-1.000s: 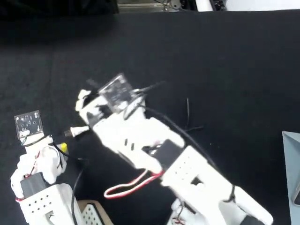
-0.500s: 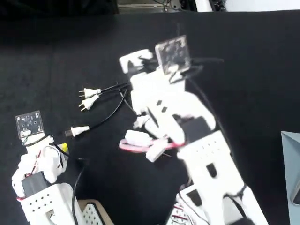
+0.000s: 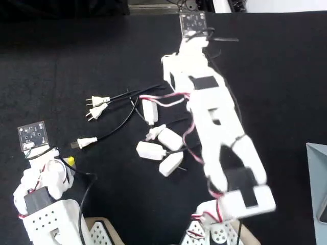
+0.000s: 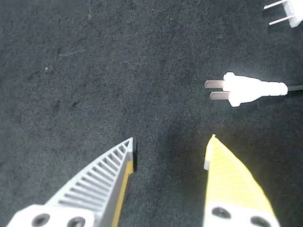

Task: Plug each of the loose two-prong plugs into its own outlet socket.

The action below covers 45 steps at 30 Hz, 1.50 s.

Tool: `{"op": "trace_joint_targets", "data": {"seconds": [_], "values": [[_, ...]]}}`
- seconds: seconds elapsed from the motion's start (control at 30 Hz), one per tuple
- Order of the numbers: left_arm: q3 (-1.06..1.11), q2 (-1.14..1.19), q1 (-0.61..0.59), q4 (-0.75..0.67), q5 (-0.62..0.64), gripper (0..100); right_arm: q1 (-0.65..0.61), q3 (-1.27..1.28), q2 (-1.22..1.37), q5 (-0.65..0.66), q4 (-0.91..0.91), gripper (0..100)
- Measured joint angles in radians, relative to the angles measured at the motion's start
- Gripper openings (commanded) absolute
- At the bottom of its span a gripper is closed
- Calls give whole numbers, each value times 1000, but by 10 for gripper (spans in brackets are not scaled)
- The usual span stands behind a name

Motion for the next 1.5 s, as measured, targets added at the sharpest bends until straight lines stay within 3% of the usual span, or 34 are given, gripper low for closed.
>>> {"op": "trace_joint_targets", "data": {"seconds": [0.1,0.4,0.6,1.0,1.2,1.5], "values": [[0,0,0,0,0,246,18,-103,129,0,0,103],[0,0,0,0,0,246,31,-250,290,0,17,110],[0,0,0,0,0,246,28,-311,269,-3,267,110],[0,0,0,0,0,246,-98,-313,118,-256,864,108],[0,0,0,0,0,246,-124,-313,118,-273,976,106],[0,0,0,0,0,246,-199,-204,118,-311,953,109]]}}
